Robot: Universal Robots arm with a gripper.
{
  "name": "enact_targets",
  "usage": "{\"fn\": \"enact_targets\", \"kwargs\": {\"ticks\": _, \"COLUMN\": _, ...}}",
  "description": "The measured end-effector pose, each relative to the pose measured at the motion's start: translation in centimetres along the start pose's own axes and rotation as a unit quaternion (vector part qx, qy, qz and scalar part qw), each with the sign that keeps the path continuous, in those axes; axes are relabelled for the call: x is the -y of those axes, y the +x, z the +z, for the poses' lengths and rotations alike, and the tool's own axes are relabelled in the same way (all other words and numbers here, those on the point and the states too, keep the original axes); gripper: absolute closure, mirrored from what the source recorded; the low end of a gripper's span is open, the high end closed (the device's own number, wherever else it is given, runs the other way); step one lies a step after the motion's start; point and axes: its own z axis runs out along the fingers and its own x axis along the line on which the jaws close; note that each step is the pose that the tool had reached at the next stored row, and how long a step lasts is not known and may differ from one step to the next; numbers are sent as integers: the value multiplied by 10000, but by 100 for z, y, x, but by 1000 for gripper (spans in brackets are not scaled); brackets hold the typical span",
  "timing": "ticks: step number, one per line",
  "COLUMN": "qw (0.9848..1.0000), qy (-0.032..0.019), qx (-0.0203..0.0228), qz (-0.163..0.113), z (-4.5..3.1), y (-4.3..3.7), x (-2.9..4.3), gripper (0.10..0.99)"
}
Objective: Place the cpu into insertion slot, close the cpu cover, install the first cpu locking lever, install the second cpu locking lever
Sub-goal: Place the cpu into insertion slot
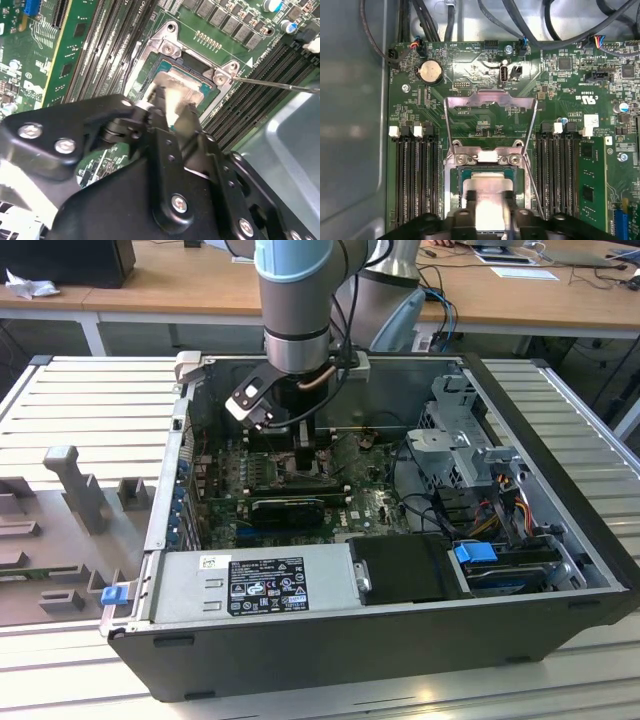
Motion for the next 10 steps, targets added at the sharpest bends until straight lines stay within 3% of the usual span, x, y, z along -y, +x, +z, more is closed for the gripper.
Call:
{"fn": "enact_targets", "kwargs": {"ticks": 1, "qw": 10000, "qy": 4, "qx": 1, "qz": 0, "z": -7, "y": 0, "x": -2, "gripper": 804}}
{"fn": "enact_targets", "kwargs": {"ticks": 2, "qw": 10000, "qy": 7, "qx": 4, "qz": 1, "z": -19, "y": 0, "x": -3, "gripper": 804}}
{"fn": "enact_targets", "kwargs": {"ticks": 5, "qw": 10000, "qy": 8, "qx": 6, "qz": 0, "z": -50, "y": 1, "x": -7, "gripper": 980}}
{"fn": "enact_targets", "kwargs": {"ticks": 10, "qw": 10000, "qy": 8, "qx": 6, "qz": 0, "z": -80, "y": 1, "x": -9, "gripper": 980}}
